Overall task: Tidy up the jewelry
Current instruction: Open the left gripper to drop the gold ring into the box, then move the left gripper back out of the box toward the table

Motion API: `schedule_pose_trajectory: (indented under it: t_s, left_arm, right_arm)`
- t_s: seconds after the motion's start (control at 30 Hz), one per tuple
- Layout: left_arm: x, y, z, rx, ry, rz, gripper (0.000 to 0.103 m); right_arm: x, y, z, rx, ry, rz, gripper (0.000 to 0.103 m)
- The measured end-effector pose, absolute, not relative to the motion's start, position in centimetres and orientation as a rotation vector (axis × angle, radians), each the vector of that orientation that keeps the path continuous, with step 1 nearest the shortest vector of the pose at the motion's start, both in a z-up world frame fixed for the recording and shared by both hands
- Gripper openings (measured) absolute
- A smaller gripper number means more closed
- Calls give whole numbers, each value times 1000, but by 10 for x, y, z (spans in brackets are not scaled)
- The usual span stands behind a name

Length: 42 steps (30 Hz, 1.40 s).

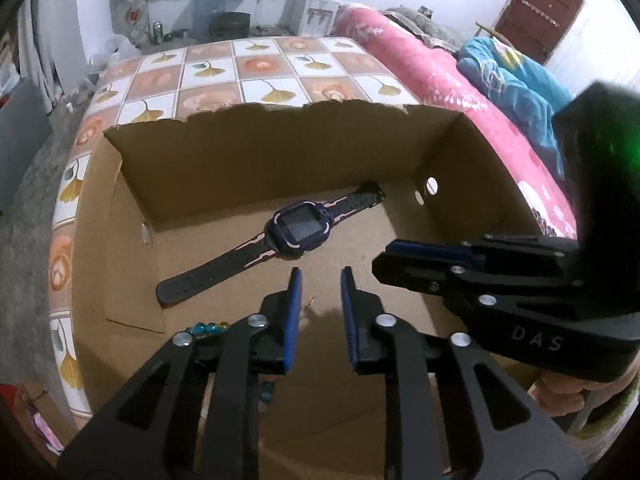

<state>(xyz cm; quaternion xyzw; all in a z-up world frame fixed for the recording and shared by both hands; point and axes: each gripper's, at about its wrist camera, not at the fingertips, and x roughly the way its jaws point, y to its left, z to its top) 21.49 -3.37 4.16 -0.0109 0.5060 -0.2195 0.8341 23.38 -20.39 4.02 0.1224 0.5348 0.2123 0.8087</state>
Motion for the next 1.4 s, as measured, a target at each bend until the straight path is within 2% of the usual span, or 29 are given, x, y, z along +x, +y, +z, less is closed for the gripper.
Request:
schedule_pose_trajectory:
  t_s: [0.17, 0.27, 0.5, 0.7, 0.9, 1.03, 1.27, 1.4]
  left_arm:
    - [218, -30, 40, -51, 1079, -468, 21]
    - [217, -30, 41, -55, 1075, -469, 21]
    - [203, -30, 52, -10, 997, -471, 22]
    - [150, -25, 82, 50, 809, -490, 41]
    - [82, -12, 97, 72, 680, -507, 64]
    - [38, -12, 91, 70, 658, -548, 81]
    - [14, -44, 22, 114, 832, -568, 85]
    - [21, -62, -9, 173, 902, -536, 85]
  right_arm:
    - [234, -207, 41, 278, 1138, 457, 14]
    - [235, -207, 41, 282, 1136, 452, 20]
    - [224, -217, 56, 310, 1075, 454, 21]
    - [177, -245, 83, 436, 936, 517, 37]
    - [99, -271, 106, 457, 790, 556, 41]
    - [54, -278, 95, 448, 772, 555, 46]
    - [5, -273, 34, 311, 906, 301, 62]
    - [4, -273, 8, 186, 972, 111, 62]
